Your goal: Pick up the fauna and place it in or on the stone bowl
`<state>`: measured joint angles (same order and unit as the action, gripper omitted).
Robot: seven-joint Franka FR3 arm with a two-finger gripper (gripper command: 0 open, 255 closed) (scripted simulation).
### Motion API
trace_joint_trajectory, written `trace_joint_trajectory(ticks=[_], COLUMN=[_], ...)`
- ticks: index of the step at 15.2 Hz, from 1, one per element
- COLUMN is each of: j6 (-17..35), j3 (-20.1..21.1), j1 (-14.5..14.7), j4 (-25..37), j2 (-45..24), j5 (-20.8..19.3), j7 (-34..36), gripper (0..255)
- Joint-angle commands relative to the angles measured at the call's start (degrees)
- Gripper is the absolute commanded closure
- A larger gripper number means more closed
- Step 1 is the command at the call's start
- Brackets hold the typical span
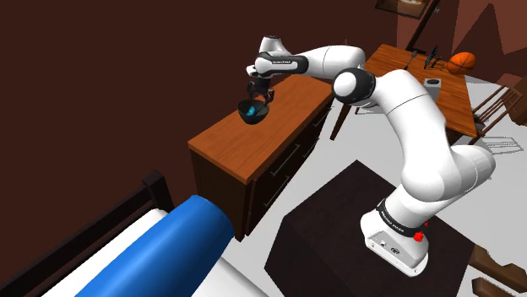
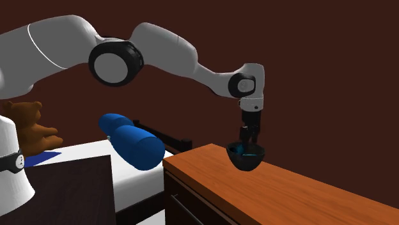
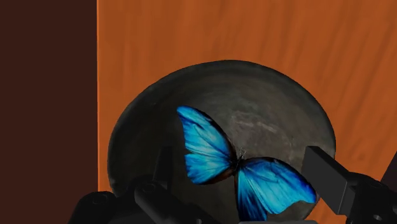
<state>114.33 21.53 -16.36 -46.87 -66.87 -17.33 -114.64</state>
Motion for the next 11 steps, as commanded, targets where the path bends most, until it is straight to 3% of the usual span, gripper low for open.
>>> trace_joint_trajectory(ticks=[1,11], j6=[-1.07,-2.76], j3=[0.32,0.64], j1=[-0.51,-0.87], j4=[-1.28,-1.76], j2=[2.30,4.44], j5=[0.22,0.50], j7=[0.04,0.00], gripper=[0,0])
